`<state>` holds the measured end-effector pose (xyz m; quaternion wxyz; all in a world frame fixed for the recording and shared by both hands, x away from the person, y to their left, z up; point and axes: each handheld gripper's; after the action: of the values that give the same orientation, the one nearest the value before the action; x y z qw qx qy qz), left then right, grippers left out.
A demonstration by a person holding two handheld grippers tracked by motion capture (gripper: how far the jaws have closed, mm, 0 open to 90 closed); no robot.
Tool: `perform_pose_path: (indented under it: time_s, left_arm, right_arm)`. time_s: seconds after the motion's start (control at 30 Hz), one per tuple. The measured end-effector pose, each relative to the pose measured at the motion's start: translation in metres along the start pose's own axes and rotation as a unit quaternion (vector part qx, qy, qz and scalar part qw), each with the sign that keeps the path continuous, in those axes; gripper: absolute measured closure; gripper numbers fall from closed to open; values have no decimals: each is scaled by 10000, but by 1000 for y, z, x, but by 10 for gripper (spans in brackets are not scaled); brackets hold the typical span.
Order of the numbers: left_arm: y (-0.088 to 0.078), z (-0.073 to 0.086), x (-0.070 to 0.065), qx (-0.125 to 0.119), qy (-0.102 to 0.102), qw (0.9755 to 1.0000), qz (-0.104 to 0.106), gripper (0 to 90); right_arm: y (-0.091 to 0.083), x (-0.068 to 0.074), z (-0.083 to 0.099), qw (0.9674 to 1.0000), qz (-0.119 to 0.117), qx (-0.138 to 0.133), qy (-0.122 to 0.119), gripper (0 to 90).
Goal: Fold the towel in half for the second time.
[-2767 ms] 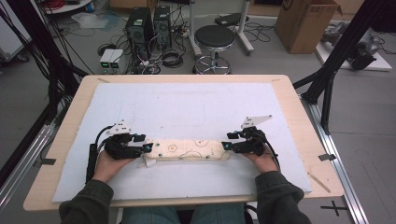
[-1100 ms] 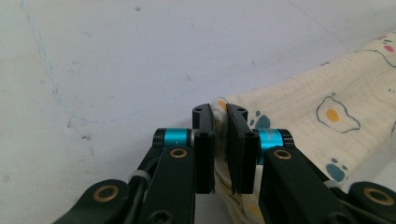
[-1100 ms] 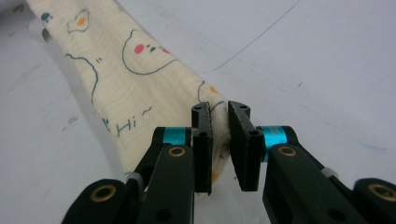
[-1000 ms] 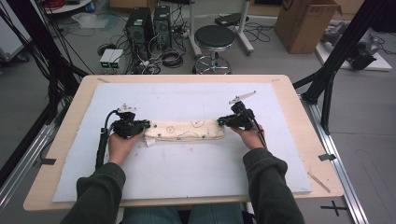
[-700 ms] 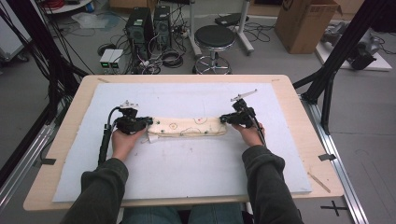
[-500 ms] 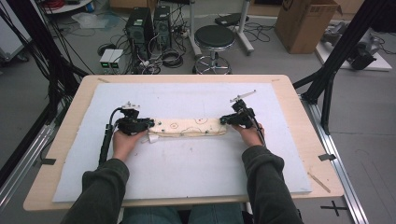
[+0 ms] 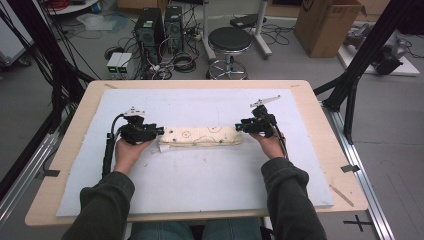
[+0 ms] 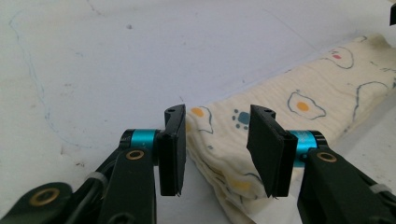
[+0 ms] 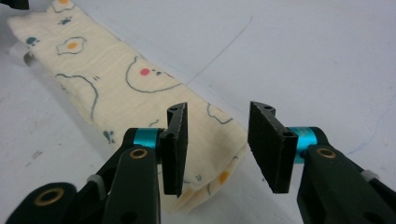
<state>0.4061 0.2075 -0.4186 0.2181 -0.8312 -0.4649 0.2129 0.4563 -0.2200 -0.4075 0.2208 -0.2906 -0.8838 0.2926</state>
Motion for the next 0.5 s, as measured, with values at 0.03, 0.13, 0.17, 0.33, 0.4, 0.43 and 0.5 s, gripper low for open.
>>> perform_pose_path:
  time_s: [0.03, 0.13, 0.17, 0.33, 0.4, 0.43, 0.5]
  left_arm:
    - [-1, 0, -1, -13, 6, 10000, 33, 570]
    - [-6, -1, -3, -28, 11, 9999, 97, 561]
    - [-7, -1, -3, -12, 51, 9999, 120, 560]
    - [-13, -1, -8, -20, 203, 9996, 205, 562]
    - [-15, -2, -8, -37, 236, 9995, 218, 562]
    - [-16, -2, -8, -52, 218, 9995, 235, 562]
    - [-17, -2, -9, -77, 232, 9993, 269, 562]
  right_arm:
    - [-1, 1, 0, 10000, 1, -14, -19, 569]
    - [-4, 4, -1, 10000, 2, -62, -22, 551]
    - [-5, 5, -1, 10000, -1, -65, -13, 548]
    - [-5, 11, -1, 9999, -85, -48, -101, 539]
    - [-5, 13, -2, 9999, -84, -27, -110, 537]
    - [-5, 13, -2, 9999, -84, -34, -106, 536]
    - [-5, 13, -2, 9999, -119, -54, -52, 527]
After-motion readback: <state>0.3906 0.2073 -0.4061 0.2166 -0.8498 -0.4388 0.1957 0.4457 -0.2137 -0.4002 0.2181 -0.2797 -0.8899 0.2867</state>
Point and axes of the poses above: each handheld gripper's, and its own axes: y roughly forward along the jaws, z roughly out of its underside, x roughly to its left, and after that the axes turned 4 degrees about -z, right-handed
